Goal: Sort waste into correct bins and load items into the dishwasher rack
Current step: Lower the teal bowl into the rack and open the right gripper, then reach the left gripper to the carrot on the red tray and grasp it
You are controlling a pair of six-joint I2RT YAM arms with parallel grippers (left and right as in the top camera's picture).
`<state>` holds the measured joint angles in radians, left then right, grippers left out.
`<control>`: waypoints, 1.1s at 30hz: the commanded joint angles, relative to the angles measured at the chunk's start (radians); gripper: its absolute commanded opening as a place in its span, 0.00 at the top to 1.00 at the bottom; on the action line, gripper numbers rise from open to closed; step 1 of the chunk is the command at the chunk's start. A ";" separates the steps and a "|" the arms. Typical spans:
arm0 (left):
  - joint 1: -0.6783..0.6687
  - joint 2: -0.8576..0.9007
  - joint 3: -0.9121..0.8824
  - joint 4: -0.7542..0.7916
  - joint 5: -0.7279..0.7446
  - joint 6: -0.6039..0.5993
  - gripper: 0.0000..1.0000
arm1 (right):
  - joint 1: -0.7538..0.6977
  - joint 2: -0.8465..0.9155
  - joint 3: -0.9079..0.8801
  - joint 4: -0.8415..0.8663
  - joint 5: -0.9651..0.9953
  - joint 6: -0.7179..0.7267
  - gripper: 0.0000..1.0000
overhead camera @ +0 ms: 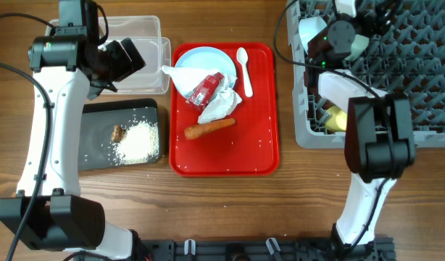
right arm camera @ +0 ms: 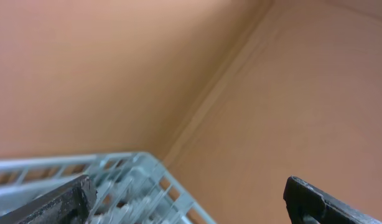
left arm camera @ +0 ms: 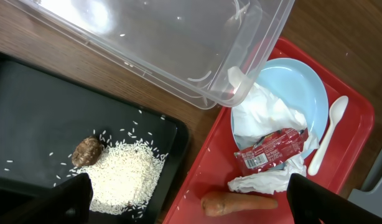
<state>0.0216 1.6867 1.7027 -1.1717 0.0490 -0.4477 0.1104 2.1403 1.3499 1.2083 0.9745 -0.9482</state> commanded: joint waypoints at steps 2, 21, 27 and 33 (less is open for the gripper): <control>0.004 0.002 0.003 0.000 -0.017 -0.005 0.00 | -0.004 -0.106 0.006 0.003 0.072 0.107 0.00; 0.004 0.002 0.003 0.000 -0.017 -0.006 0.00 | 0.323 -0.544 0.006 -1.675 -0.768 1.157 0.01; 0.004 0.002 0.003 0.000 -0.017 -0.006 0.00 | 0.323 -0.576 -0.001 -1.844 -1.140 1.175 0.00; 0.004 0.002 0.003 0.029 0.047 -0.013 0.00 | 0.271 -0.615 -0.002 -1.862 -1.155 1.213 0.00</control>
<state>0.0216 1.6867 1.7027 -1.1496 0.0540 -0.4492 0.4267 1.5772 1.3506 -0.6437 -0.1246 0.2390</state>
